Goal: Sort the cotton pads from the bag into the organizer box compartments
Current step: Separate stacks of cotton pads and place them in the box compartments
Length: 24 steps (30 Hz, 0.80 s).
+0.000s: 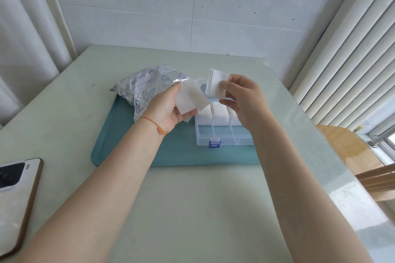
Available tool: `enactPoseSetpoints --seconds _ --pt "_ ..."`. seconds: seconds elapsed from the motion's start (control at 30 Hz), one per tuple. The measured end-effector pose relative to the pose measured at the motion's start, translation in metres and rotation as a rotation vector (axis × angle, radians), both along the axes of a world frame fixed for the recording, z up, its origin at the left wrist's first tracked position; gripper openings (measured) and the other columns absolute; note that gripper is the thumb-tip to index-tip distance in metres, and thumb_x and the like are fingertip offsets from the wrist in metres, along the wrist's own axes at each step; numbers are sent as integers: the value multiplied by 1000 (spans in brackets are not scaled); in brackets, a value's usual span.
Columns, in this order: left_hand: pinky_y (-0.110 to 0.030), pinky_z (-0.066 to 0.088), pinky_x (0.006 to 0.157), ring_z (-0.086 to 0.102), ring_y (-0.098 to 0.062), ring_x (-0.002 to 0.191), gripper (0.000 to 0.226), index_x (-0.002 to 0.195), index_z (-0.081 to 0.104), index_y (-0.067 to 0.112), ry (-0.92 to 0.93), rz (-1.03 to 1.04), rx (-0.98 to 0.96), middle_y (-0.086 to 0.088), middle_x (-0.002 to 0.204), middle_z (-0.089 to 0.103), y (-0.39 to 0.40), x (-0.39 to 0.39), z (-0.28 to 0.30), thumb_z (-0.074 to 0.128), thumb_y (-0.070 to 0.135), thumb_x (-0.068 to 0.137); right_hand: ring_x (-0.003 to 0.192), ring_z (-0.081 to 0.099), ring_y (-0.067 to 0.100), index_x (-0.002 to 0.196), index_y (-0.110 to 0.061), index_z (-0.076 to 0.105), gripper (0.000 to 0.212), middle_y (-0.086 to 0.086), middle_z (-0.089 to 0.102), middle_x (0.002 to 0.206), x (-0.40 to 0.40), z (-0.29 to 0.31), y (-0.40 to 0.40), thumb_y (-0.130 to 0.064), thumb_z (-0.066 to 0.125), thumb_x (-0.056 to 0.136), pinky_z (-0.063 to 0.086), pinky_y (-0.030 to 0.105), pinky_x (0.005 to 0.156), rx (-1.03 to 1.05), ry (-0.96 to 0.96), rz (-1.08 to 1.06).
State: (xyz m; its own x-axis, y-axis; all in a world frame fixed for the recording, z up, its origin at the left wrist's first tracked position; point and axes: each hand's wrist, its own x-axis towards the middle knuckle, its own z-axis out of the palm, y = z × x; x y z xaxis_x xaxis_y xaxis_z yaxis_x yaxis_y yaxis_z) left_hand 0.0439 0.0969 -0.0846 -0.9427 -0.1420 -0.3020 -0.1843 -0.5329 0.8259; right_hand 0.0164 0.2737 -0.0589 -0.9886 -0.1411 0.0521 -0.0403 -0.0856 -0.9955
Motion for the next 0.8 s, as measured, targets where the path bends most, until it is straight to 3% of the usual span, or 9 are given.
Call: enactPoseSetpoints --seconds 0.07,0.17,0.3,0.43,0.67,0.8 --pt "-36 60 58 67 -26 81 32 119 61 12 -2 -46 15 -11 103 65 1 0 1 52 35 100 61 61 7 90 -13 65 10 -7 65 68 3 2 1 -3 63 90 51 26 68 32 7 70" --pt "-37 60 62 66 -26 84 28 116 61 10 23 -92 5 -12 103 63 4 -1 1 47 29 101 70 61 14 90 -10 67 5 0 67 78 9 -1 -11 -6 68 88 48 24 65 138 17 156" --pt "-29 56 51 64 -23 74 28 103 60 8 15 -100 22 -11 90 64 10 0 2 39 25 104 68 57 13 82 -14 66 8 -1 66 78 14 -10 -31 -15 73 86 45 23 62 404 95 11" --pt "-30 57 52 64 -22 74 27 106 57 6 19 -105 88 -11 90 63 13 0 2 37 25 105 66 52 8 87 -15 62 10 -9 59 75 17 -12 -38 -23 69 89 39 23 57 550 175 -104" --pt "-33 60 67 64 -21 76 27 110 59 6 20 -119 142 -11 89 63 19 0 -2 41 25 104 70 52 10 88 -14 56 14 -6 57 80 18 -9 -40 -25 65 91 38 22 58 463 88 -122" --pt "-39 55 83 65 -22 78 30 100 63 7 52 -109 150 -11 87 66 19 2 -2 39 23 104 73 51 15 87 -16 51 16 -2 56 86 18 -5 -39 -28 58 96 41 24 62 350 1 -118"
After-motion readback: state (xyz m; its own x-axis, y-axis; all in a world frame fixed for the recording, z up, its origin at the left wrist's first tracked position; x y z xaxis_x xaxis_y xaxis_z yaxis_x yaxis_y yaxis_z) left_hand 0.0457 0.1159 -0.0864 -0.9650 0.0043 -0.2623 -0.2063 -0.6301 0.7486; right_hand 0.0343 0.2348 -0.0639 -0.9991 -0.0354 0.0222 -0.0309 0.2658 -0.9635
